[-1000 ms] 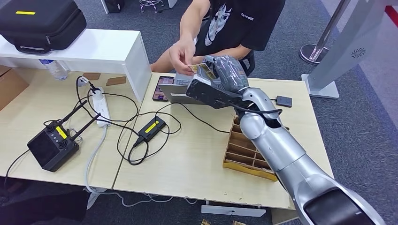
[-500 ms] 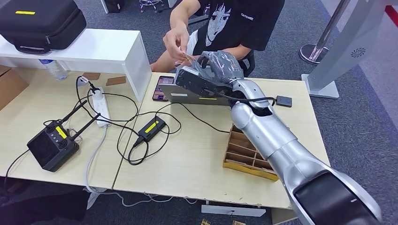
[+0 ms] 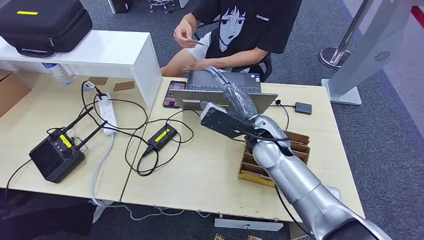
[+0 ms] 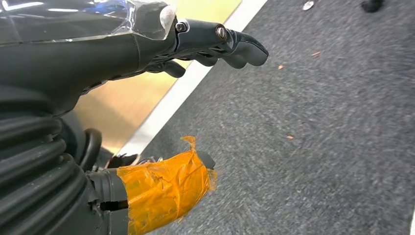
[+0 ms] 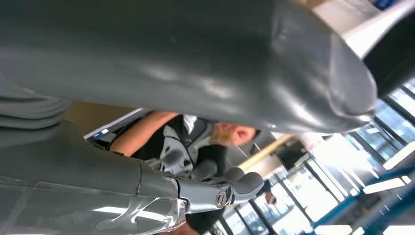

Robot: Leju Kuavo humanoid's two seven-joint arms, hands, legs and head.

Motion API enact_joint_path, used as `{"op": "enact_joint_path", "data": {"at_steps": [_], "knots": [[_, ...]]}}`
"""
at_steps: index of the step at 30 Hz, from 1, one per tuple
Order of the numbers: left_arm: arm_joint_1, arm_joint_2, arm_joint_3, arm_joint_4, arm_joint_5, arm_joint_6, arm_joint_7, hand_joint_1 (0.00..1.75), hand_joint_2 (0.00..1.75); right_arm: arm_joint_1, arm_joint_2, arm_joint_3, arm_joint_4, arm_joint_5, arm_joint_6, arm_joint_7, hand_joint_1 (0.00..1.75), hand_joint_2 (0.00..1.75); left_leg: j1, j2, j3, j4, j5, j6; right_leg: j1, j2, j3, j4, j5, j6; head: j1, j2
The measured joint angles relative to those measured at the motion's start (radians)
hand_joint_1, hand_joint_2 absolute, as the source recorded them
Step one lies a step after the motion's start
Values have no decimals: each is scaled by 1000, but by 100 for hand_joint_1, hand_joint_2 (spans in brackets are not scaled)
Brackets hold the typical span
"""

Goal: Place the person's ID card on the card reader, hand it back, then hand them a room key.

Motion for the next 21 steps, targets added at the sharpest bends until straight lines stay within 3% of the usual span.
{"op": "enact_joint_path", "data": {"at_steps": [8,21], "knots": [[7,0,0,-2,24,0,16,0,175,160,-149,-58,-259,-31,-52,-41,0,0,0,0,0,0,-1,1,0,0,0,0,0,0,0,0],[6,0,0,-2,25,0,16,0,175,200,-202,-77,-343,-31,-52,-42,0,0,0,0,0,0,-1,1,0,0,0,0,0,0,0,0]]}}
